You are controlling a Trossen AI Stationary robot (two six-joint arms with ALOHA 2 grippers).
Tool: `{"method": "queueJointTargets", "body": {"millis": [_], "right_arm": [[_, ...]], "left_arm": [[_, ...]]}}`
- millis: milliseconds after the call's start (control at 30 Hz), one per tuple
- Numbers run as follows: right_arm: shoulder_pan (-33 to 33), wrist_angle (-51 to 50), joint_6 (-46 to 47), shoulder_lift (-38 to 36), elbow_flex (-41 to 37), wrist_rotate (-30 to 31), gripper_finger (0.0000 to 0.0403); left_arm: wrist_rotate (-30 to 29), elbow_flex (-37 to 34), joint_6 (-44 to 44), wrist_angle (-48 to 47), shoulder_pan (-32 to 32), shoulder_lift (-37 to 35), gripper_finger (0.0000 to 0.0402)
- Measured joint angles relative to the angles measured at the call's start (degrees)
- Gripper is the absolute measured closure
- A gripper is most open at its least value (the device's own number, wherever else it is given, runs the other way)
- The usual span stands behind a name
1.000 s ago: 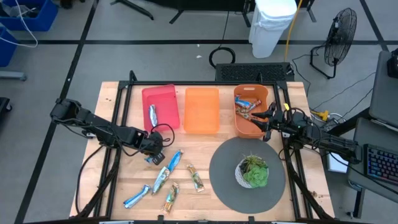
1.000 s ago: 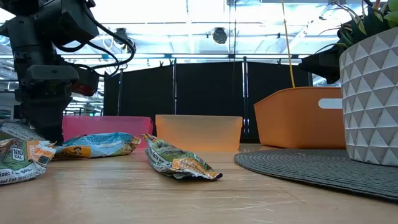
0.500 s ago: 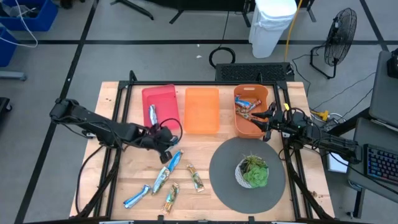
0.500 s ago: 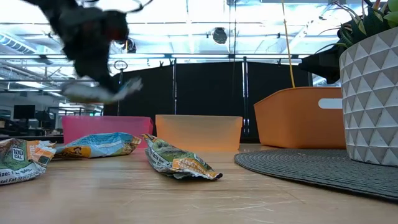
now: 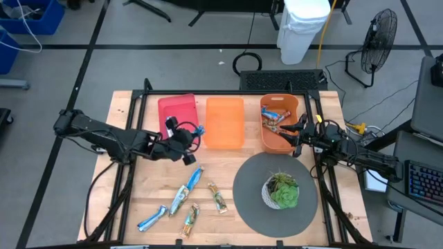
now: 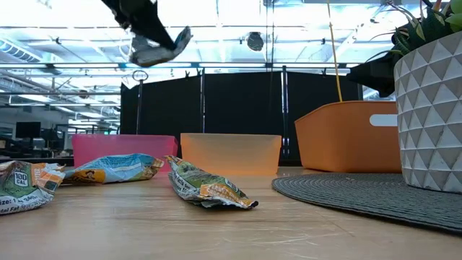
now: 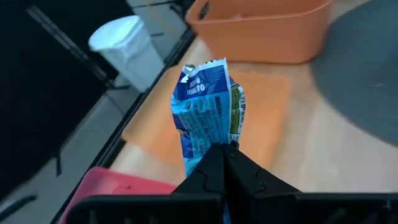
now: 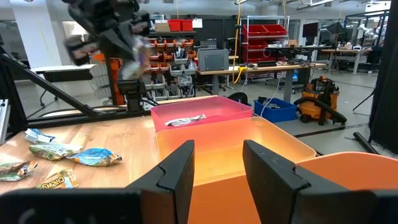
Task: Pick and place Granola Bars by type
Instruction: Put the top blue granola bar into the pink bin
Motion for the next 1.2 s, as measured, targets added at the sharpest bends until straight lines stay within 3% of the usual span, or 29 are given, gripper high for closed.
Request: {"method": "queueJointTargets", "body": {"millis": [100,300,633,933,1200], "right_arm": [[-0.01,0.0,0.02,0.01,-0.01,0.01,0.0275],[0.0,0.0,0.0,0.0,0.01,-0.01,0.0275],[0.0,0.0,0.0,0.01,-0.01,-0.01,0.0275],[0.01,-0.01,0.0,0.01,0.0,-0.01,0.0275],[-0.01,0.0,0.0,0.01,-0.01,-0.01,0.0275]], "left_arm": [[0.88,-5.62,0.03,3.54,2.77,-2.4,0.0401],[9.26,-21.11,0.83,20.07,11.94,-12.66,0.0401],[22.08,-42.69,14.51,52.13,20.29,-33.48,0.0399],[25.27,-44.34,16.04,48.08,27.4,-45.12,0.0398],[36.63,-38.83,15.96,41.27,38.7,-48.72,0.04]]}}
